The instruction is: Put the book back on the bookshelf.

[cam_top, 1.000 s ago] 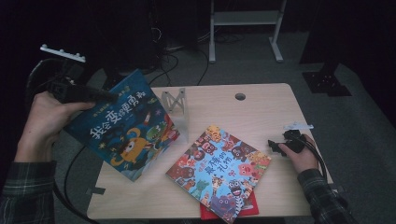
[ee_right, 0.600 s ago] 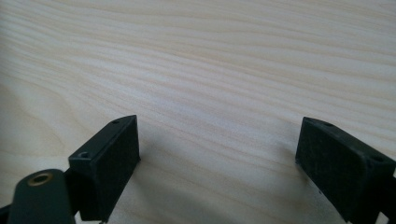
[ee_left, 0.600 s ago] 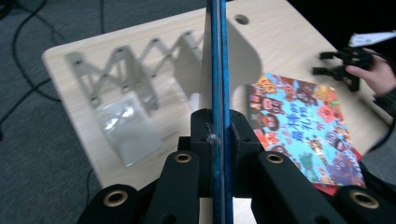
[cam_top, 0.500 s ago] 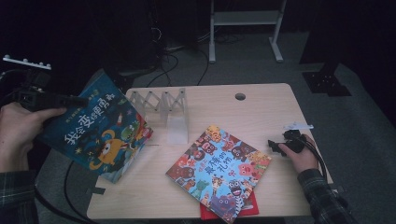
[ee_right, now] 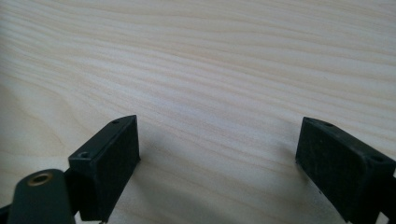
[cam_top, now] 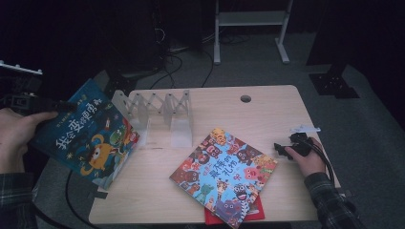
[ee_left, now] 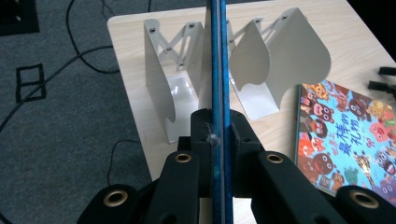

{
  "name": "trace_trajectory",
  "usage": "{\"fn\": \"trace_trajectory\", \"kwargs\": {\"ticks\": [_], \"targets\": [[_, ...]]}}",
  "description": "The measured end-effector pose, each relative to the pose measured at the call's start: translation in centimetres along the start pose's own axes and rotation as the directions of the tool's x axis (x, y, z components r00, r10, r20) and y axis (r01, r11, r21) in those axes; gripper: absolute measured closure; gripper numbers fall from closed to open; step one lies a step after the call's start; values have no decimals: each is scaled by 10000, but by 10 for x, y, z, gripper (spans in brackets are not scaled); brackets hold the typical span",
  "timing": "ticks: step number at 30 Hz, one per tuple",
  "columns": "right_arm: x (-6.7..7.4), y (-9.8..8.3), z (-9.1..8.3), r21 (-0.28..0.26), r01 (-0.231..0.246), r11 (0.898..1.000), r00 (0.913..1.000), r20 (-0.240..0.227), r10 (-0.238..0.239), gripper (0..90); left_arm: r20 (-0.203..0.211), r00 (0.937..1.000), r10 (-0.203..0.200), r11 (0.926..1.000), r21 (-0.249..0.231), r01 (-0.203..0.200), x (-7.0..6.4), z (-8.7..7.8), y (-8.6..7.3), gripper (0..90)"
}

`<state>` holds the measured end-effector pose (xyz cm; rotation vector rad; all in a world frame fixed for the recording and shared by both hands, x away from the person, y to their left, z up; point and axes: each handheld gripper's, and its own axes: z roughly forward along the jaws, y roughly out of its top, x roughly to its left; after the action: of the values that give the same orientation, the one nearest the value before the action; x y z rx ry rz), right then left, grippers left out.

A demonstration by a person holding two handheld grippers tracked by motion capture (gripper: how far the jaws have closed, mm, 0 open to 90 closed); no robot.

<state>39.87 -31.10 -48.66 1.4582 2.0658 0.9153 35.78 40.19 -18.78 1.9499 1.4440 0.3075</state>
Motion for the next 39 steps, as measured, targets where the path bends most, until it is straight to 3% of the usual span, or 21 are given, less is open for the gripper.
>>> {"fn": "trace_trajectory", "kwargs": {"ticks": [13,21,30,39], "targets": [[0,0,0,5,-7,10000,10000,2,7,121,-668,9977,-91,9999,129,100,-12,27,26,827],[0,0,0,5,-6,10000,10000,2,6,121,-1018,9941,-375,9989,257,403,-16,46,47,827],[0,0,0,6,-7,10000,10000,2,7,121,-1116,9908,-764,9961,347,807,-11,58,60,827],[0,0,0,8,-8,10000,10000,0,8,121,-1387,9829,-1212,9915,302,1265,-3,66,65,827]]}}
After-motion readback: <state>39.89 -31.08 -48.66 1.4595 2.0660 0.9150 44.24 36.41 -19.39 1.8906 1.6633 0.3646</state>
